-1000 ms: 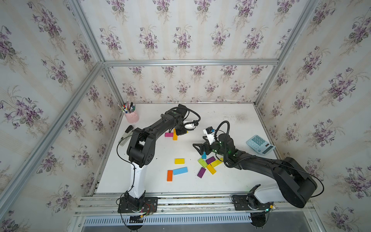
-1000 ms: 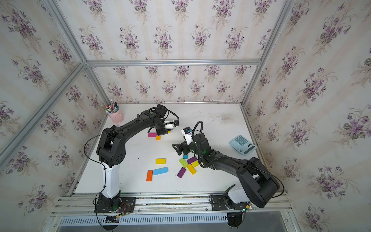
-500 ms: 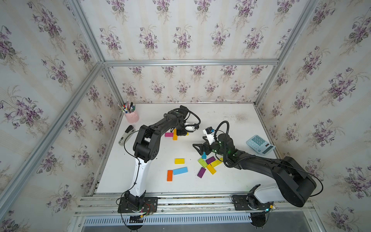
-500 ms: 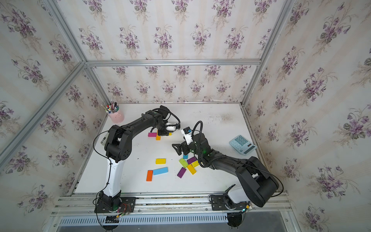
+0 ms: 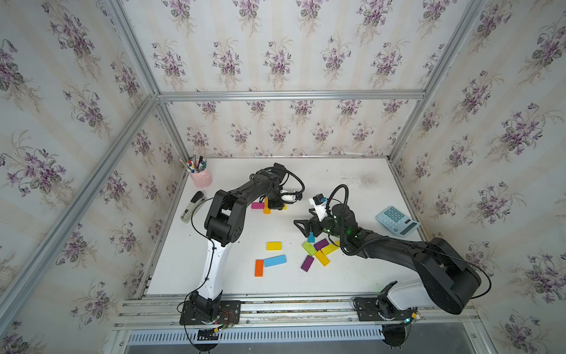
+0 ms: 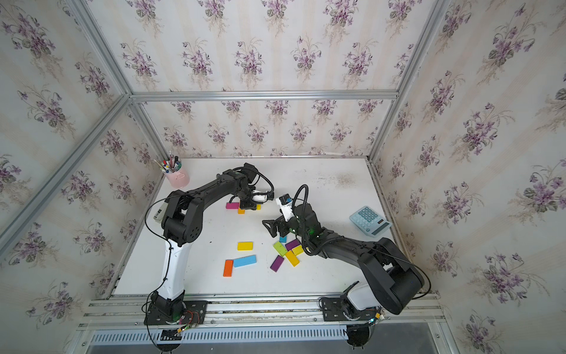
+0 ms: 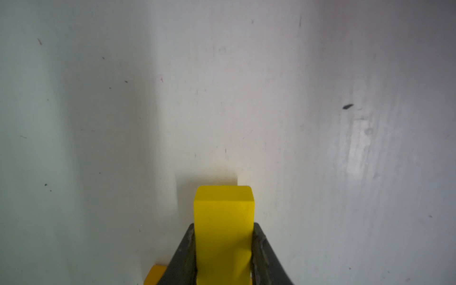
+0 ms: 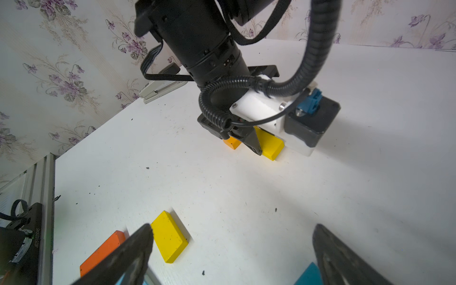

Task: Assemble the letter t with building blocks
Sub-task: Assemble the building block at the center of the board.

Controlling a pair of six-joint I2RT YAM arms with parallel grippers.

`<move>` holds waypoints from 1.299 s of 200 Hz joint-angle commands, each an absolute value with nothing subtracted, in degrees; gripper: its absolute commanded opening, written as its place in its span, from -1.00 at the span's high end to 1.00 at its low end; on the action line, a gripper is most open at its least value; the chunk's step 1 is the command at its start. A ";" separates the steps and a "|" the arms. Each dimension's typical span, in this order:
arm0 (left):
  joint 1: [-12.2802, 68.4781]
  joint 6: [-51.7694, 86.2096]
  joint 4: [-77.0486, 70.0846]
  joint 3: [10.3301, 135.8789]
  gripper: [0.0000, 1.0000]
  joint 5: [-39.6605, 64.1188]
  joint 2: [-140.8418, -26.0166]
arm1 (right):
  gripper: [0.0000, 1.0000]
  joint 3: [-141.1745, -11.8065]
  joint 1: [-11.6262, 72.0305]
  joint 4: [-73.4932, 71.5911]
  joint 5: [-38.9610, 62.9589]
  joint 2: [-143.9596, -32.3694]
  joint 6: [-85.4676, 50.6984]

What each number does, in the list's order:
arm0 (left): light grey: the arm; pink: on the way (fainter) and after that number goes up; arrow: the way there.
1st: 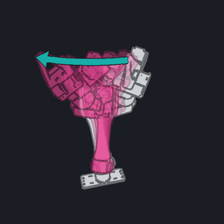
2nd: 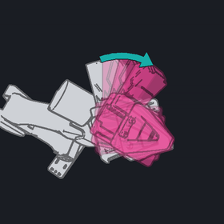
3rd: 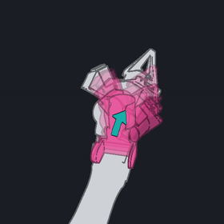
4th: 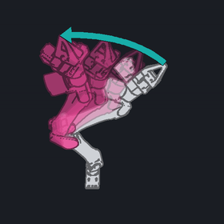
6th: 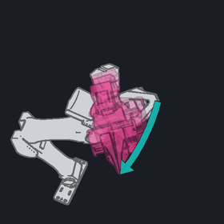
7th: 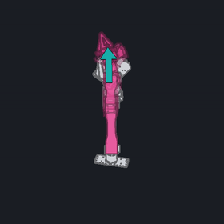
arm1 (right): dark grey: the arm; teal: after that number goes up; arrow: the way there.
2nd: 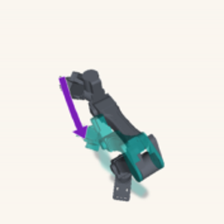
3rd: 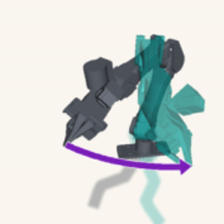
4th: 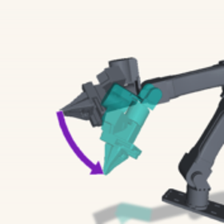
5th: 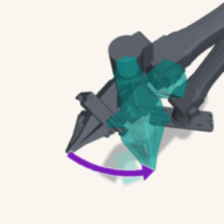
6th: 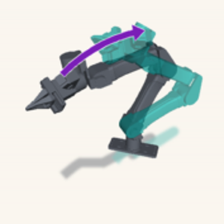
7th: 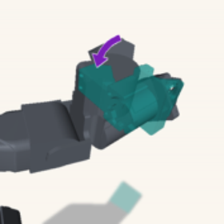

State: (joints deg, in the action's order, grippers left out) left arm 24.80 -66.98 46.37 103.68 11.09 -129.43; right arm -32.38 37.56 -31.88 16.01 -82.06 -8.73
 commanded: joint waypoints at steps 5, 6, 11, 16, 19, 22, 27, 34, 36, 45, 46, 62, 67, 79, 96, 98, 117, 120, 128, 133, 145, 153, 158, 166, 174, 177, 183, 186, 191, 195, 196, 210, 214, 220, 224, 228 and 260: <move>24.61 -68.11 47.13 103.84 0.59 11.78 -129.72 | -1.00 -32.91 37.62 -33.52 16.35 -82.61 -7.95; 24.61 -68.11 47.16 103.82 0.59 11.73 -129.77 | -1.00 -32.89 37.62 -33.50 16.30 -82.66 -7.97; 24.53 -68.16 47.24 103.84 0.59 11.76 -129.81 | -1.00 -32.96 37.61 -33.49 16.43 -82.70 -7.97; 24.51 -68.18 47.28 103.88 0.59 11.78 -129.89 | -1.00 -32.96 37.62 -33.49 16.50 -82.79 -7.98; 24.48 -68.17 47.26 103.85 0.59 11.76 -129.89 | -1.00 -33.00 37.62 -33.49 16.52 -82.86 -7.94; 24.44 -68.20 47.29 103.84 0.59 11.77 -129.87 | -1.00 -33.04 37.62 -33.49 16.52 -82.87 -7.99; 24.44 -68.19 47.31 103.87 0.59 11.78 -129.99 | -1.00 -33.03 37.62 -33.49 16.52 -82.96 -7.95; 24.36 -68.21 47.18 103.75 0.59 11.78 -129.98 | -1.00 -33.00 37.62 -33.45 16.52 -83.05 -7.98; 24.35 -68.25 47.19 103.79 0.59 11.78 -129.99 | -1.00 -33.08 37.62 -33.48 16.52 -83.10 -7.95; 24.26 -68.32 47.07 103.71 0.59 11.78 -130.07 | -1.00 -33.13 37.61 -33.45 16.52 -83.14 -7.92; 24.26 -68.31 47.05 103.71 0.59 11.78 -130.07 | -1.00 -33.13 37.61 -33.42 16.52 -83.19 -7.92; 24.08 -68.45 47.00 103.78 0.59 11.72 -130.17 | -1.00 -33.22 37.62 -33.39 16.52 -83.40 -7.91; 24.01 -68.42 46.94 103.71 0.59 11.65 -130.19 | -1.00 -33.22 37.62 -33.36 16.52 -83.37 -7.90; 23.97 -68.46 46.93 103.71 0.59 11.69 -130.25 | -1.00 -33.31 37.61 -33.35 16.61 -83.54 -7.91; 23.82 -68.45 47.00 103.62 0.59 11.73 -130.24 | -1.00 -33.38 37.62 -33.29 16.70 -83.75 -7.89; 23.77 -68.42 47.02 103.56 0.59 11.70 -130.25 | -1.00 -33.40 37.62 -33.28 16.72 -83.76 -7.90; 23.69 -68.43 46.87 103.62 0.59 11.68 -130.34 | -1.00 -33.40 37.59 -33.30 16.79 -83.75 -7.91; 23.64 -68.44 46.88 103.58 0.59 11.69 -130.34 | -1.00 -33.40 37.62 -33.28 16.73 -83.78 -7.88; 23.64 -68.49 46.85 103.59 0.59 11.69 -130.32 | -1.00 -33.48 37.62 -33.23 16.79 -83.85 -7.91; 23.56 -68.47 46.86 103.62 0.59 11.69 -130.39 | -1.00 -33.46 37.62 -33.23 16.77 -83.79 -7.88; 23.55 -68.63 46.77 103.62 0.59 11.77 -130.47 | -1.00 -33.49 37.62 -33.14 16.79 -83.86 -7.81; 23.51 -68.56 46.80 103.69 0.59 11.75 -130.60 | -1.00 -33.53 37.59 -33.13 16.79 -83.93 -7.81; 23.47 -68.64 46.78 103.66 0.59 11.78 -130.65 | -1.00 -33.49 37.61 -33.14 16.79 -83.88 -7.81; 23.47 -68.63 46.72 103.66 0.59 11.78 -130.76 | -1.00 -33.56 37.62 -33.18 16.87 -84.02 -7.79; 23.47 -68.60 46.83 103.67 0.59 11.77 -130.87 | -1.00 -33.57 37.62 -33.15 16.87 -83.99 -7.82; 23.47 -68.62 46.82 103.68 0.59 11.78 -130.87 | -1.00 -33.57 37.62 -33.18 16.88 -84.00 -7.78; 23.46 -68.57 46.77 103.69 0.59 11.78 -130.96 | -1.00 -33.62 37.61 -33.09 16.83 -84.07 -7.82; 23.51 -68.60 46.77 103.71 0.59 11.78 -130.96 | -1.00 -33.60 37.62 -33.07 16.87 -84.11 -7.81; 23.47 -68.58 46.76 103.69 0.59 11.78 -131.03 | -1.00 -33.66 37.62 -33.06 16.87 -84.18 -7.77; 23.47 -68.59 46.72 103.69 0.59 11.78 -131.04 | -1.00 -33.66 37.60 -33.07 16.87 -84.20 -7.81; 23.42 -68.62 46.74 103.66 0.59 11.78 -131.09 | -1.00 -33.66 37.61 -33.06 16.87 -84.20 -7.82; 23.38 -68.56 46.69 103.62 0.59 11.61 -131.26 | -1.00 -33.71 37.62 -33.08 16.96 -84.26 -7.82; 23.38 -68.56 46.67 103.62 0.59 11.60 -131.37 | -1.00 -33.74 37.60 -33.07 16.96 -84.35 -7.82; 23.33 -68.57 46.60 103.62 0.59 11.60 -131.48 | -1.00 -33.75 37.56 -33.13 16.96 -84.35 -7.80; 23.29 -68.69 46.50 103.62 0.59 11.54 -131.48 | -1.00 -33.75 37.61 -33.09 16.91 -84.45 -7.78; 23.29 -68.69 46.51 103.67 0.59 11.52 -131.55 | -1.00 -33.75 37.59 -33.09 16.95 -84.51 -7.82; 23.17 -69.12 46.38 103.68 0.58 11.18 -131.88 | -1.00 -33.92 37.61 -33.10 17.13 -84.83 -7.82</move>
State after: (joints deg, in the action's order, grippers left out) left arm 23.18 -68.07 46.26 103.85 11.97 -130.93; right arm -33.41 37.56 -31.86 16.32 -84.49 -8.56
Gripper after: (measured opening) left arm 0.315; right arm 0.998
